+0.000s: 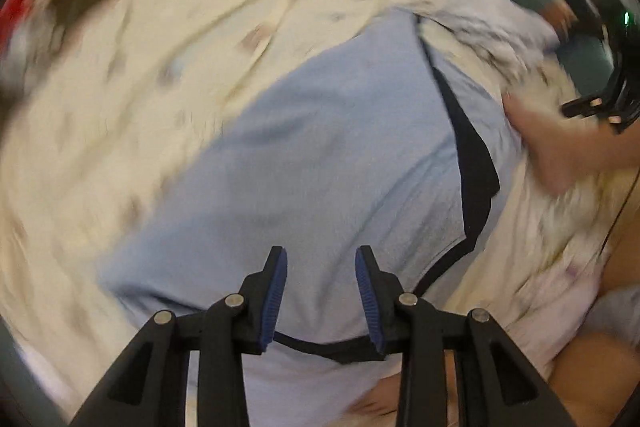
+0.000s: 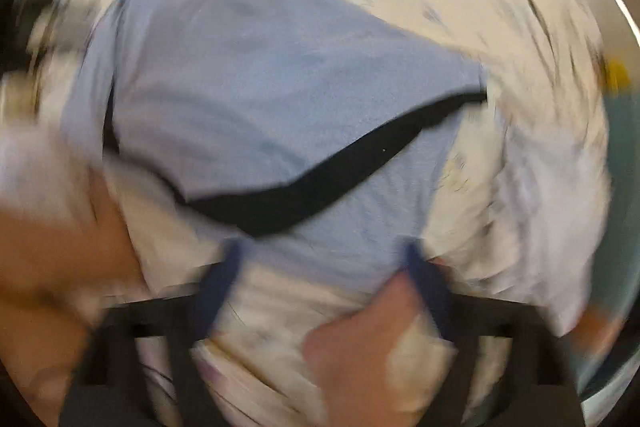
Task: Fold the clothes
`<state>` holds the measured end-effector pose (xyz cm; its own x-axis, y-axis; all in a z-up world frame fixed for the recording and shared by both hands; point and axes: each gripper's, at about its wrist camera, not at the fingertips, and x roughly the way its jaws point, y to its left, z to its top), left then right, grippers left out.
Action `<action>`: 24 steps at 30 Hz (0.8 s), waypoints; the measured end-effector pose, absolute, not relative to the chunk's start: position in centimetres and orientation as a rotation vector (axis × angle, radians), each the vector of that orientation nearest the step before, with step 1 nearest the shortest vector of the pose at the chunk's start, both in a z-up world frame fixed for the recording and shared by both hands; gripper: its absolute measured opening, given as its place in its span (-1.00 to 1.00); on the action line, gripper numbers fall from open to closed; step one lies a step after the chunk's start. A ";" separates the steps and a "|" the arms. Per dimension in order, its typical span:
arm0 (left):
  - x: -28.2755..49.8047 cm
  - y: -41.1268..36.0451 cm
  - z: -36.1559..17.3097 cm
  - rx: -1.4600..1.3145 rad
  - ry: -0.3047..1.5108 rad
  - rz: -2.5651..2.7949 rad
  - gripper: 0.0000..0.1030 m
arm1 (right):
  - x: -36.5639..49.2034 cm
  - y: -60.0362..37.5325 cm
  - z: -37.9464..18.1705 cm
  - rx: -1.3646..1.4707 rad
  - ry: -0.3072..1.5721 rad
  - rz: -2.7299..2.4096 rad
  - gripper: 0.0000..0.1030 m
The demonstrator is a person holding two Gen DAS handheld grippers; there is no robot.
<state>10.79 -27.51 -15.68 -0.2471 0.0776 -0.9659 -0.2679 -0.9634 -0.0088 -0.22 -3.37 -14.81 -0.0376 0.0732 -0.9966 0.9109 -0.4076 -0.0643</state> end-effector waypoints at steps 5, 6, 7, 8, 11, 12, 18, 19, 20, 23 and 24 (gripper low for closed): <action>10.0 -24.4 -11.8 -1.709 0.287 2.343 -0.30 | 0.1 -3.7 -12.7 1.374 1.191 -1.412 0.83; 9.6 -23.8 -11.8 -1.707 0.300 2.344 -0.30 | -0.1 -3.1 -13.2 1.373 1.177 -1.415 0.83; 9.2 -23.2 -11.8 -1.704 0.320 2.346 -0.30 | -0.4 -2.5 -13.7 1.370 1.165 -1.420 0.83; 8.7 -22.7 -11.8 -1.697 0.338 2.350 -0.30 | -0.7 -1.9 -14.2 1.366 1.152 -1.424 0.83; 6.5 -21.3 -12.2 -1.677 0.363 2.368 -0.30 | -1.0 0.3 -15.7 1.298 1.185 -1.421 0.83; 5.6 -20.8 -12.4 -1.675 0.343 2.378 -0.30 | -0.6 0.5 -16.2 1.253 1.212 -1.402 0.83; 1.4 -16.4 -11.9 -1.709 0.392 2.325 -0.30 | -0.4 2.0 -13.4 1.131 1.140 -1.445 0.83; 1.1 -15.6 -11.6 -1.708 0.394 2.321 -0.30 | -0.5 2.4 -12.7 1.116 1.121 -1.460 0.83; 0.7 -14.9 -11.3 -1.707 0.396 2.317 -0.30 | -0.7 2.6 -11.9 1.092 1.112 -1.486 0.83; 0.3 -13.5 -10.9 -1.706 0.360 2.365 -0.30 | -1.7 3.0 -10.7 1.057 1.106 -1.549 0.84; 0.2 -13.2 -11.0 -1.700 0.307 2.390 -0.30 | -2.0 3.1 -10.6 1.046 1.123 -1.569 0.84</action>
<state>0.24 -13.16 -10.96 -0.3227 0.0364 -0.9458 -0.2743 -0.9600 0.0567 -2.00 3.12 -10.55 -0.2243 -0.1938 -0.9551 0.9665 -0.1696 -0.1925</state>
